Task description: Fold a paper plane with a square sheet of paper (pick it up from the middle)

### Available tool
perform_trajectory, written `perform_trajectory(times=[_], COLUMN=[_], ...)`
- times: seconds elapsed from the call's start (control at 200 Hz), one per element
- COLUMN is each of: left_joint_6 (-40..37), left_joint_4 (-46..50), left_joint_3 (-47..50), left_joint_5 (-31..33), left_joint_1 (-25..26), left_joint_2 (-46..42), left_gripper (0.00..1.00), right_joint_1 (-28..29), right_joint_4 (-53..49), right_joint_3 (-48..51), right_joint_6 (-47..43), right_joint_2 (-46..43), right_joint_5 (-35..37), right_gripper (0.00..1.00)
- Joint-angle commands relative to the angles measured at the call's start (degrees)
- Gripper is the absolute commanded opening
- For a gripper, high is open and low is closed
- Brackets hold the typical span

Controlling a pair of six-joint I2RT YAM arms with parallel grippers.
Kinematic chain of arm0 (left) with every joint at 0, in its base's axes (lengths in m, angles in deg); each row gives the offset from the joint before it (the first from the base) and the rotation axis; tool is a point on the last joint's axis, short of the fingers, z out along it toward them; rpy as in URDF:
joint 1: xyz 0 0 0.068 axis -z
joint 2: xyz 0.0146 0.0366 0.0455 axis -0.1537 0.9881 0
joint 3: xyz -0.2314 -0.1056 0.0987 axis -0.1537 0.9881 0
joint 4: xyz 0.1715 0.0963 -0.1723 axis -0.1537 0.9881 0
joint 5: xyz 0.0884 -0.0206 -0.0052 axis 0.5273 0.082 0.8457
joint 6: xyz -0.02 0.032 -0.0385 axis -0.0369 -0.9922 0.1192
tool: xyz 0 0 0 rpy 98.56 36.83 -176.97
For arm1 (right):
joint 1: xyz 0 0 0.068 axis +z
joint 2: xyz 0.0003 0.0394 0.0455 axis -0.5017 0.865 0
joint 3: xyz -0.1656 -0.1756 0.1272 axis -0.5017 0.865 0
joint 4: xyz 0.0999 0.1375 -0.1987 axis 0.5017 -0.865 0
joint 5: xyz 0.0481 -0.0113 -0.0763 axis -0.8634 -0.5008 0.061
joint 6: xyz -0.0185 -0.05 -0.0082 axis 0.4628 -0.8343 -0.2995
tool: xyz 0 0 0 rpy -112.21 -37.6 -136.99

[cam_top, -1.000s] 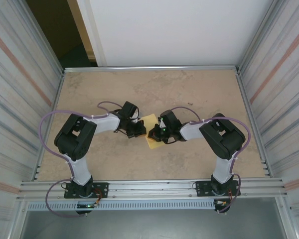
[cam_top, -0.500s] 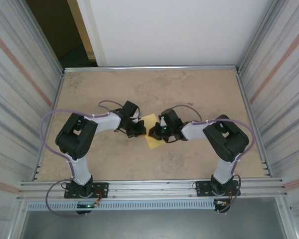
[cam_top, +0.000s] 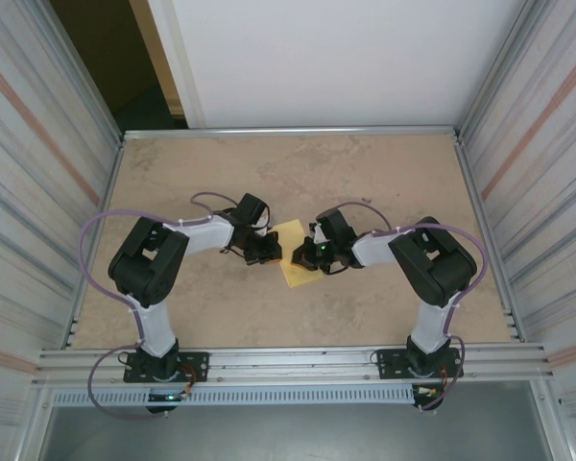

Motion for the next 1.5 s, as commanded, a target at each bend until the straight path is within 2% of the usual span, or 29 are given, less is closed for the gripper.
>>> perform_trajectory(times=[0.0, 0.145, 0.306, 0.471, 0.651, 0.977, 1.278, 1.498], left_joint_6=[-1.6, -2.6, -1.5, 5.9, 13.4, 13.0, 12.3, 11.0], left_joint_4=[4.0, 4.9, 2.4, -6.7, -15.0, -13.7, -14.0, -11.5], left_joint_3=[-0.3, -3.4, -4.9, 4.1, 13.5, 11.4, 9.9, 8.8], left_joint_5=[3.3, 2.7, 0.9, -0.8, -2.5, -2.6, -4.1, -2.4], left_joint_1=[0.5, 0.2, 0.2, 0.9, 3.6, 7.4, 7.9, 7.9], left_joint_2=[2.8, 1.7, -4.8, -12.7, -16.9, -10.9, -7.0, -6.8], left_gripper=[0.0, 0.0, 0.02, 0.07, 0.07, 0.04, 0.03, 0.03], right_joint_1=[-0.3, -0.3, 0.4, 1.9, 2.2, 2.2, 2.2, 2.2], right_joint_4=[-1.0, 1.1, 3.4, 3.9, 4.9, 6.6, 6.7, 6.8], right_joint_3=[1.8, 5.2, 8.0, 8.5, 8.8, 9.0, 9.3, 9.4], right_joint_6=[-1.0, 1.9, 7.1, 14.7, 19.4, 21.1, 20.2, 19.9], right_joint_2=[1.8, 2.5, 1.7, 0.2, 0.0, 0.7, 1.2, 1.4], right_joint_5=[1.5, 4.8, 9.5, 14.0, 14.9, 13.9, 13.8, 13.7], right_gripper=[0.0, 0.0, 0.0, 0.0, 0.0, 0.0, 0.0, 0.0])
